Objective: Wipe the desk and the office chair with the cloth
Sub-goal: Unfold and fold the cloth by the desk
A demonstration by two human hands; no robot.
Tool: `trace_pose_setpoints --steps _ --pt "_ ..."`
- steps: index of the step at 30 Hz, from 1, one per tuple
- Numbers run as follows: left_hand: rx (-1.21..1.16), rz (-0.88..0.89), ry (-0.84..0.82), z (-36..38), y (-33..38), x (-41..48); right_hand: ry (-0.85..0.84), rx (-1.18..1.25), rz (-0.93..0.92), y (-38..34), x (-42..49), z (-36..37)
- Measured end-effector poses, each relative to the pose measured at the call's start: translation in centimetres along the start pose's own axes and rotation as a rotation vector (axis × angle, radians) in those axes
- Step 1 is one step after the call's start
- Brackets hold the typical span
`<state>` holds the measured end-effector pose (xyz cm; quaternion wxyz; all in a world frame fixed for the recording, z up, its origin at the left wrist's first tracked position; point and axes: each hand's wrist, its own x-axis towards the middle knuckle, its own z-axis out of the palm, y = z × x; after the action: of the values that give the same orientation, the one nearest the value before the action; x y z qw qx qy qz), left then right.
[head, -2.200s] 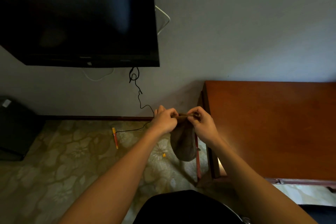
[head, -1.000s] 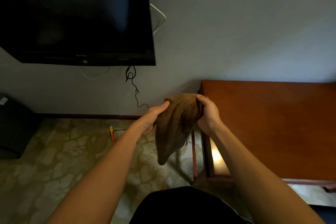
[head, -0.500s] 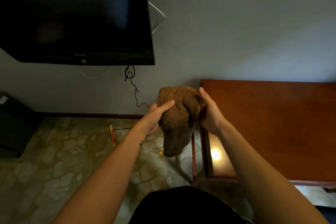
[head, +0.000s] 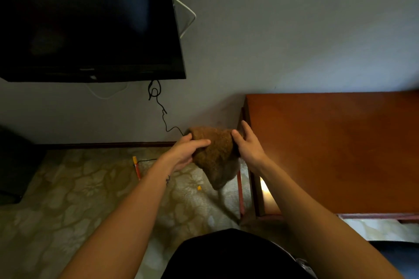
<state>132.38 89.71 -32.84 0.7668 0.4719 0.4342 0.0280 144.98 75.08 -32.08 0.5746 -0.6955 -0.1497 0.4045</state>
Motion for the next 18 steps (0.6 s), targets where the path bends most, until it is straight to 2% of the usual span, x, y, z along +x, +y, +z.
trace_pose_setpoints --steps 4,6,9,13,15,18 --pt "-0.008 0.039 0.198 -0.1 0.4 0.3 0.069 -0.034 -0.082 -0.5 0.3 -0.2" --pt "0.056 0.069 0.221 -0.2 0.6 -0.1 0.041 -0.009 -0.069 -0.6 0.4 -0.3" --pt "0.407 0.238 0.203 0.1 0.8 -1.0 -0.037 -0.066 -0.052 -0.6 0.0 -0.5" --pt "0.841 0.423 0.127 0.6 0.5 -1.2 -0.014 -0.231 -0.083 -0.6 -0.2 -0.3" --pt "0.944 0.445 0.160 0.7 0.2 -1.0 -0.007 -0.341 -0.120 -0.6 -0.1 -0.3" --pt "0.974 0.504 0.223 0.6 0.3 -0.8 0.034 -0.531 -0.203 -0.3 0.3 -0.7"
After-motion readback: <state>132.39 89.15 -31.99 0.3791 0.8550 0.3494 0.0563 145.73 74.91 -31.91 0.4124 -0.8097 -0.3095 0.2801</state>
